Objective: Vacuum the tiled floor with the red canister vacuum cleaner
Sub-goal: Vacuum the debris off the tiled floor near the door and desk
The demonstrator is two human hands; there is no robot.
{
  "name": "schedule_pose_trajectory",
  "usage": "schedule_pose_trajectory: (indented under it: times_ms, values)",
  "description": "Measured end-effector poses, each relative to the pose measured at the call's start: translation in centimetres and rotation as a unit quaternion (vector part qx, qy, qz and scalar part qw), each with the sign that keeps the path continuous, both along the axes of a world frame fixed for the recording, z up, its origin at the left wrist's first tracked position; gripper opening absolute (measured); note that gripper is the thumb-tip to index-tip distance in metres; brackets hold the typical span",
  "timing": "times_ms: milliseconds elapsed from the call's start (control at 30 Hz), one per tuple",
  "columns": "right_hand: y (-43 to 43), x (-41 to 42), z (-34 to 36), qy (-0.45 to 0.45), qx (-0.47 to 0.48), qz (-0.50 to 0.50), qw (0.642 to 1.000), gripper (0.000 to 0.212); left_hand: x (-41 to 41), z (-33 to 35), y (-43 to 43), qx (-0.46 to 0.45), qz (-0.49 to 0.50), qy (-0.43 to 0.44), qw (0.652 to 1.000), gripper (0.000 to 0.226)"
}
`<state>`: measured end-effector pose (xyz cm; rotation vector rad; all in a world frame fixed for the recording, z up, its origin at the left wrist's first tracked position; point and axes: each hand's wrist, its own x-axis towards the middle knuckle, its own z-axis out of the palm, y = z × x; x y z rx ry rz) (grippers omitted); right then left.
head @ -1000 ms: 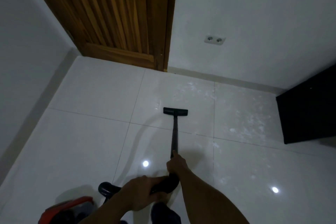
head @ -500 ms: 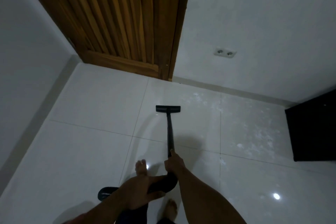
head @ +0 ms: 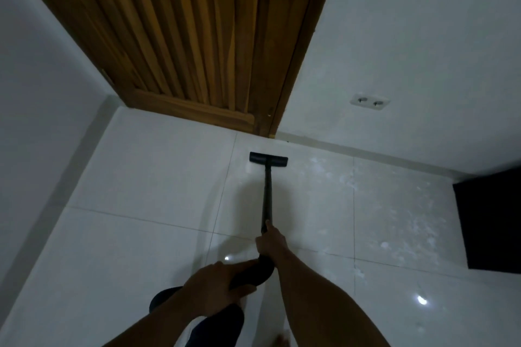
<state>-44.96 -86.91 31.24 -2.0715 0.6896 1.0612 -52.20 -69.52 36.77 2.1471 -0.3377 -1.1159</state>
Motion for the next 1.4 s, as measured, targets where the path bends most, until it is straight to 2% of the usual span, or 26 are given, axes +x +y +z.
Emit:
schedule_pose_trajectory:
  times_ms: [167, 233, 400, 500, 633, 767, 933, 1033, 1200, 1267, 1400]
  values:
    - [1.6, 4.7, -0.2, -0.02, -0.021, -0.033, 0.999, 0.071, 3.6, -0.7, 0.8, 0.04, 0.018, -0.017, 0.999, 0.058]
    - [2.5, 5.4, -0.2, -0.017, -0.029, -0.045, 0.998, 0.07, 3.9, -1.9, 1.8, 0.022, 0.037, -0.007, 0.999, 0.061]
    - [3.2, 5.2, -0.6, -0.003, -0.037, -0.057, 0.998, 0.072, 3.4, -3.9, 3.5, -0.01, 0.054, 0.005, 0.998, 0.049]
    - [2.9, 5.6, -1.1, 0.0, -0.04, -0.046, 0.998, 0.073, 4.3, -2.9, 3.1, 0.01, 0.039, 0.006, 0.999, 0.048]
    - [2.2, 7.7, -1.5, -0.004, -0.038, -0.03, 0.999, 0.072, 6.6, -1.9, 1.3, 0.063, 0.011, -0.002, 0.998, 0.065]
    - [1.5, 9.5, -1.4, -0.017, -0.038, -0.035, 0.998, 0.075, 8.3, -1.9, 0.1, 0.089, 0.003, -0.006, 0.996, 0.063]
    - [1.9, 8.6, -0.5, -0.045, -0.037, -0.067, 0.996, 0.071, 7.7, -2.1, 0.7, 0.083, 0.012, -0.006, 0.996, 0.064]
    - [1.9, 6.0, 0.2, -0.062, -0.021, -0.095, 0.993, 0.071, 5.5, -2.0, 1.4, 0.071, -0.008, -0.035, 0.997, 0.064]
    - [1.1, 1.6, 0.4, -0.08, -0.007, -0.111, 0.991, 0.072, 1.6, -1.0, 0.9, 0.068, -0.031, -0.026, 0.997, 0.098]
    - [0.3, -0.1, 0.7, -0.083, 0.003, -0.108, 0.991, 0.073, 0.2, 0.0, -0.1, 0.065, -0.029, -0.021, 0.997, 0.092]
    - [-1.8, -4.3, 1.9, -0.095, 0.016, -0.093, 0.991, 0.072, -4.2, 0.0, -1.8, 0.041, -0.015, -0.012, 0.999, 0.064]
